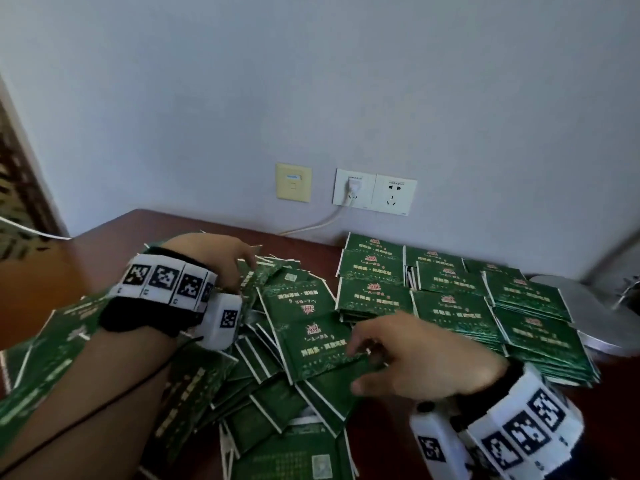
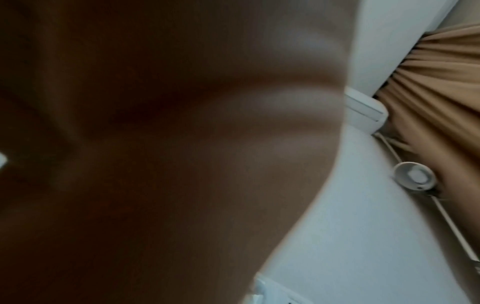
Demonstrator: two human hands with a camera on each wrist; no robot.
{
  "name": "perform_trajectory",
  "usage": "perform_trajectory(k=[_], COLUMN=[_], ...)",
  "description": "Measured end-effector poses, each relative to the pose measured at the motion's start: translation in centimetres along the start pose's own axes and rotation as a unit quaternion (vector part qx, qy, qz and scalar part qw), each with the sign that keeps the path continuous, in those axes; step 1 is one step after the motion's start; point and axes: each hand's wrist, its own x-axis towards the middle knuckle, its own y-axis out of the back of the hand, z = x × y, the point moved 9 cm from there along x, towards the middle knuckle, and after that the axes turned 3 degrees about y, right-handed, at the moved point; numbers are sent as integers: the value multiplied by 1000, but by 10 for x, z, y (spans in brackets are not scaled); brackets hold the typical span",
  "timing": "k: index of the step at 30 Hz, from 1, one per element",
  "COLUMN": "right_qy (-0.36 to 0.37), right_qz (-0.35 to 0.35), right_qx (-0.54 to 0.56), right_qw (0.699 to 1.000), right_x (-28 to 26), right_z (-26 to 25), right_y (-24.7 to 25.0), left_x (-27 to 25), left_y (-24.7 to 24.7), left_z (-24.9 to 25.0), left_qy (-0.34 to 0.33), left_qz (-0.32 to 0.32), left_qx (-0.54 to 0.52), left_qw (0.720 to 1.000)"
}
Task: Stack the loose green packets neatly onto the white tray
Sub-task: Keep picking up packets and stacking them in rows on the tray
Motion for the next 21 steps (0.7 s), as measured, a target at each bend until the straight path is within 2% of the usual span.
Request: perform_trajectory(k=[5, 12, 17, 19, 21], right_qy=[14, 48, 106, 126, 131], right_qz=[-14, -64, -117, -112, -77], right_qx=[-7, -22, 1, 18, 43], right_qw=[1000, 997, 987, 986, 987], right_x=[18, 14, 20, 20, 20], right_z=[-13, -38, -51, -54, -53], right_y=[-27, -48, -60, -54, -44], left_x=[2, 7, 18, 18, 20], left_y=[-9, -10, -16, -18, -19], left_z=[-16, -29, -45, -52, -55], left_qy=[11, 14, 21, 33, 50], left_qz=[-3, -11, -36, -37, -26], left_qx=[8, -25, -32, -51, -55], left_qw=[1000, 1000, 999, 997, 997])
